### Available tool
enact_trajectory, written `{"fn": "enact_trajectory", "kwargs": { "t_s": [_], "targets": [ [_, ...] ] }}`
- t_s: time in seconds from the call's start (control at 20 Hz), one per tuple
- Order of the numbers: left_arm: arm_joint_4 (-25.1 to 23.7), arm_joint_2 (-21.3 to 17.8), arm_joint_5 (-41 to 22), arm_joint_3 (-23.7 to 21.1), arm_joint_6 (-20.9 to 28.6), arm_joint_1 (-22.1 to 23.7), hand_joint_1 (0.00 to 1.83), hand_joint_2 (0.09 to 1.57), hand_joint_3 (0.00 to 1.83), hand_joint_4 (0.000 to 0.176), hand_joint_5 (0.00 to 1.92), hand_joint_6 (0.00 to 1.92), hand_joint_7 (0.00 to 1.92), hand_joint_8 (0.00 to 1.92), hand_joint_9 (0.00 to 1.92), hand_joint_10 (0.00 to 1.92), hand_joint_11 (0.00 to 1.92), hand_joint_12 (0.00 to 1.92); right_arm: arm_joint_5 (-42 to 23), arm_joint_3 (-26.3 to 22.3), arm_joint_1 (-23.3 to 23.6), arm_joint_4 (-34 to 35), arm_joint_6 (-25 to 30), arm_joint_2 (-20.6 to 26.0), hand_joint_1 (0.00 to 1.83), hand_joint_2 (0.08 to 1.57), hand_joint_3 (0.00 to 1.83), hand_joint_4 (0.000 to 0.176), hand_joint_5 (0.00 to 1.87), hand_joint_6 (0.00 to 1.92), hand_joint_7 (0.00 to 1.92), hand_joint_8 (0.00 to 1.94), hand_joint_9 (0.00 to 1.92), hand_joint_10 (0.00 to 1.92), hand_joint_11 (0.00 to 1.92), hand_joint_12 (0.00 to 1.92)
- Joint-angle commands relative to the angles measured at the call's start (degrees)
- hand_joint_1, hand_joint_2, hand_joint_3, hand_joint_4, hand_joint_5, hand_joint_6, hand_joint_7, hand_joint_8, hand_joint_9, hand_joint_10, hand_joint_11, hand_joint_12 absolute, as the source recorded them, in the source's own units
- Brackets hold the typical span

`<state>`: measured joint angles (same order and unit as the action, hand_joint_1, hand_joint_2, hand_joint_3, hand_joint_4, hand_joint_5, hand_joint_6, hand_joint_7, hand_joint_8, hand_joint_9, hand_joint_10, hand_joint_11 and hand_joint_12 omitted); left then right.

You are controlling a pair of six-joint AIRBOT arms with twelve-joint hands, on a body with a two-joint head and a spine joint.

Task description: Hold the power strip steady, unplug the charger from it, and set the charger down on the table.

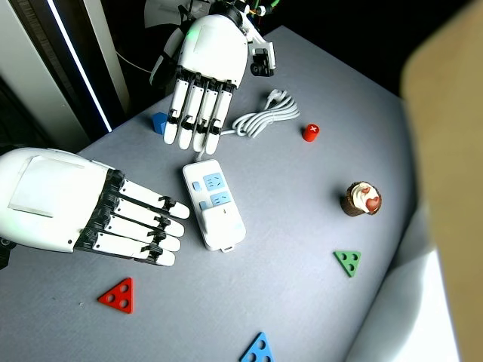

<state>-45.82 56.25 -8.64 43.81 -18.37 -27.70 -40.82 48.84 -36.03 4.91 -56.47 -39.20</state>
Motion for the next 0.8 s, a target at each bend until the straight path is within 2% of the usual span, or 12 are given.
{"fn": "enact_trajectory", "kwargs": {
  "t_s": [0.0,0.4,0.5,0.75],
  "targets": [
    [0.4,0.1,-4.8,0.2,0.0,0.8,0.0,1.01,0.02,0.0,0.1,0.01,0.11,0.0,0.09,0.01,0.0,0.18,-7.4,0.2,0.3,1.2,0.2,1.1,0.02,1.0,0.0,0.0,0.15,0.01,0.21,0.0,0.2,0.0,0.12,0.23],
    [-0.9,1.4,-0.2,0.5,0.0,0.5,0.0,1.0,0.0,0.0,0.09,0.0,0.1,0.0,0.09,0.0,0.01,0.16,-9.0,-0.3,-0.5,2.0,0.5,3.4,0.02,1.02,0.0,0.0,0.17,0.01,0.23,0.01,0.22,0.01,0.15,0.19],
    [-1.4,2.5,1.2,1.1,0.0,0.4,0.0,1.0,0.0,0.0,0.11,0.01,0.12,0.01,0.1,0.01,0.03,0.16,-9.0,-0.4,-0.5,1.7,0.5,3.1,0.07,1.02,0.0,0.0,0.16,0.0,0.22,0.0,0.21,0.0,0.14,0.18],
    [-1.7,6.0,3.1,4.2,0.0,-0.4,0.0,1.01,0.0,0.0,0.08,0.0,0.08,0.0,0.08,0.0,0.01,0.15,-9.0,-0.2,-0.5,0.4,0.5,2.3,0.05,1.02,0.0,0.0,0.17,0.01,0.23,0.01,0.23,0.01,0.18,0.18]
  ]
}}
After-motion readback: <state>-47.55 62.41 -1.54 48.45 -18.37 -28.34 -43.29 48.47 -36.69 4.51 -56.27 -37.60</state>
